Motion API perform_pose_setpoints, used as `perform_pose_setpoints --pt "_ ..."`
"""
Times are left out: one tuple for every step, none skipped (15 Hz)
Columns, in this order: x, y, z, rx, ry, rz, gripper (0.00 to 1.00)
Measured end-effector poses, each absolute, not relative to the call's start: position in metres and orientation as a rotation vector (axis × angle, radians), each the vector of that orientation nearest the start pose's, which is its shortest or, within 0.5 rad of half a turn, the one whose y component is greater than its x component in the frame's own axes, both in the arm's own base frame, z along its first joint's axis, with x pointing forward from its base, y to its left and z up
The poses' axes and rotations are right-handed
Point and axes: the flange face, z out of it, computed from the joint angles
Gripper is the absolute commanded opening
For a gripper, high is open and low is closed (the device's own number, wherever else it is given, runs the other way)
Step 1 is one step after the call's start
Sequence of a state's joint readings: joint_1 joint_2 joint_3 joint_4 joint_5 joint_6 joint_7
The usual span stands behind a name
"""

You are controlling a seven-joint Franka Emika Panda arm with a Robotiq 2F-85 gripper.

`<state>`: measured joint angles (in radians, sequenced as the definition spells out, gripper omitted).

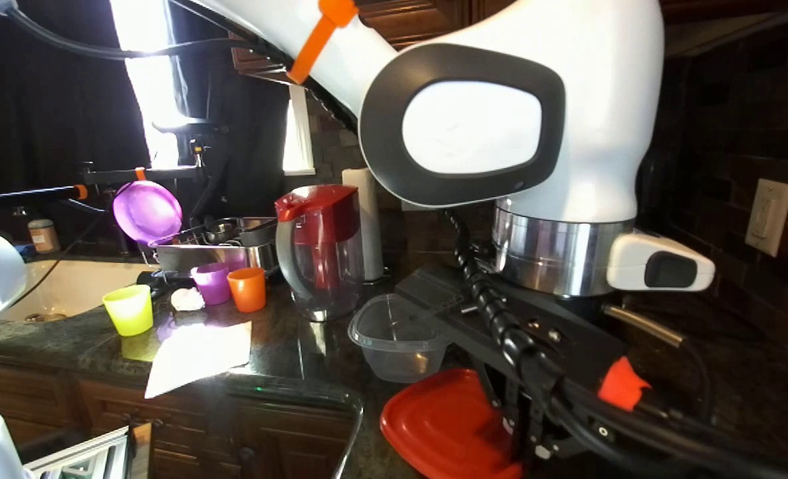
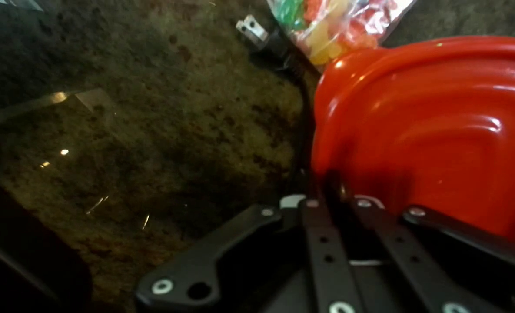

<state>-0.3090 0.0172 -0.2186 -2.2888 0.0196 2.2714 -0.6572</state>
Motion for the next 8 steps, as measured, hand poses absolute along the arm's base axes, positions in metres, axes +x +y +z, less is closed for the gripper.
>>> perform_pose_setpoints --pt "0.438 -0.255 0.346 -3.109 -0.190 0.035 0.02" --pt "0.432 -0.252 0.350 -3.108 -0.198 0.034 0.02" --pt "0.428 -0.247 0.354 -3.105 -0.204 0.026 0.02" --pt "0.423 -0.242 0.358 -3.103 -0.210 0.015 0.02" --pt "0.419 -0.236 0.362 -3.101 -0.213 0.004 0.02" --pt "0.415 -0.229 0.365 -3.099 -0.213 -0.007 0.02" --pt "0.411 -0.221 0.369 -3.097 -0.205 -0.019 0.02" --pt "0.408 -0.212 0.372 -3.095 -0.195 -0.031 0.02"
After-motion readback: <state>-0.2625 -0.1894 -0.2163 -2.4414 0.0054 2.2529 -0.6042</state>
